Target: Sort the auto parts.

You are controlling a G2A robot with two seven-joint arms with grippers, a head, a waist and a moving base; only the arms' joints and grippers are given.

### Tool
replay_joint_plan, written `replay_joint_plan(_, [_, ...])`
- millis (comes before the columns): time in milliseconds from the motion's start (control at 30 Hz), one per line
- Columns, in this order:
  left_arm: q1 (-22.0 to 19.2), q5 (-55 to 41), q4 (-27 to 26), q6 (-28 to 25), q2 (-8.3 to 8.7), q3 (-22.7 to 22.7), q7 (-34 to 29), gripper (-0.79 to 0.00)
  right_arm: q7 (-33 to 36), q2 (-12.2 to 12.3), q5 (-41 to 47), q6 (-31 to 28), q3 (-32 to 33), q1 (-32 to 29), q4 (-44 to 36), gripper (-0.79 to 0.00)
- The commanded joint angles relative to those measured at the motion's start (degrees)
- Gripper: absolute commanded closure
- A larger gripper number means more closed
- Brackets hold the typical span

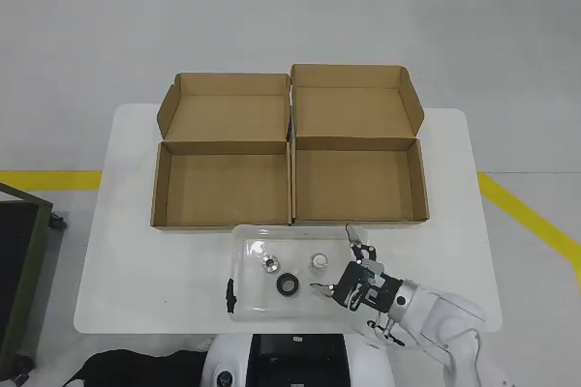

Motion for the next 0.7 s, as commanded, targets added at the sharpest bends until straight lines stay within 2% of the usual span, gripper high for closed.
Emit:
replay_joint_plan(0, [0.0,0.0,0.0,0.0,0.0,0.0,0.0,-0.785,2.3,0.0,0.1,-0.4,-0.7,1.0,0.7,-0.785])
replay_joint_plan(367, [0.0,0.0,0.0,0.0,0.0,0.0,0.0,-0.785,11.3,0.4,3.1,-3.6,-3.1,4.4,2.3,-0.785])
replay_joint_plan(400, [0.0,0.0,0.0,0.0,0.0,0.0,0.0,-0.785,11.9,0.5,3.5,-3.9,-3.2,4.6,2.4,-0.767])
replay_joint_plan(500, [0.0,0.0,0.0,0.0,0.0,0.0,0.0,-0.785,13.3,0.6,4.4,-4.1,-3.5,5.2,2.8,-0.616])
replay_joint_plan(567, [0.0,0.0,0.0,0.0,0.0,0.0,0.0,-0.785,14.0,0.7,4.9,-4.2,-3.6,5.5,3.1,-0.48])
replay_joint_plan(633, [0.0,0.0,0.0,0.0,0.0,0.0,0.0,-0.785,14.6,0.8,5.2,-4.3,-3.8,5.9,3.5,-0.4])
replay_joint_plan(667, [0.0,0.0,0.0,0.0,0.0,0.0,0.0,-0.785,14.9,0.9,5.3,-4.4,-3.9,6.1,3.8,-0.385])
